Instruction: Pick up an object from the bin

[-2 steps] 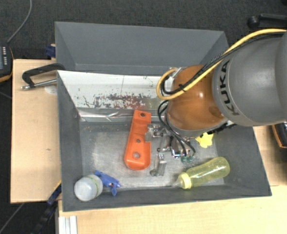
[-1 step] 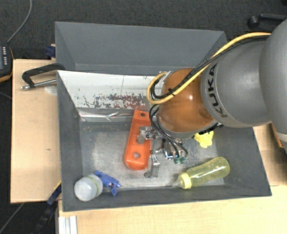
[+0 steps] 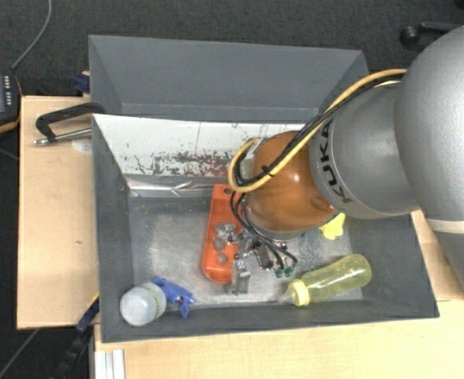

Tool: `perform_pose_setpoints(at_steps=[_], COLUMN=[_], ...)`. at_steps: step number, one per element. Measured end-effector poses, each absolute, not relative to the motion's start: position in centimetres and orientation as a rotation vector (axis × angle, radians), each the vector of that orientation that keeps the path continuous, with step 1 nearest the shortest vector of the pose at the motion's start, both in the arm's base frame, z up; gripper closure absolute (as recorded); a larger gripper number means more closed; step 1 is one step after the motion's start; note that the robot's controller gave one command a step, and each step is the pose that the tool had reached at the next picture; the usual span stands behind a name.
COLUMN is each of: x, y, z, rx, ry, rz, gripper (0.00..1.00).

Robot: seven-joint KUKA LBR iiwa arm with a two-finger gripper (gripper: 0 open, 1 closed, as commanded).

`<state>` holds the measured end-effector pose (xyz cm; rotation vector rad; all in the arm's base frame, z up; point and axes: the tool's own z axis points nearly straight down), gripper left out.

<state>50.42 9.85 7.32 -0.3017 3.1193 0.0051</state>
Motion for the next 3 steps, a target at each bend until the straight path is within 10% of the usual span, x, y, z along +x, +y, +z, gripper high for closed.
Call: perform_pose_setpoints(at_steps=[3], x=[50.42], y=[9.85], z=[7.32], rx=[-0.302], ry=[3.119], rz=[0.005], gripper=[1.00])
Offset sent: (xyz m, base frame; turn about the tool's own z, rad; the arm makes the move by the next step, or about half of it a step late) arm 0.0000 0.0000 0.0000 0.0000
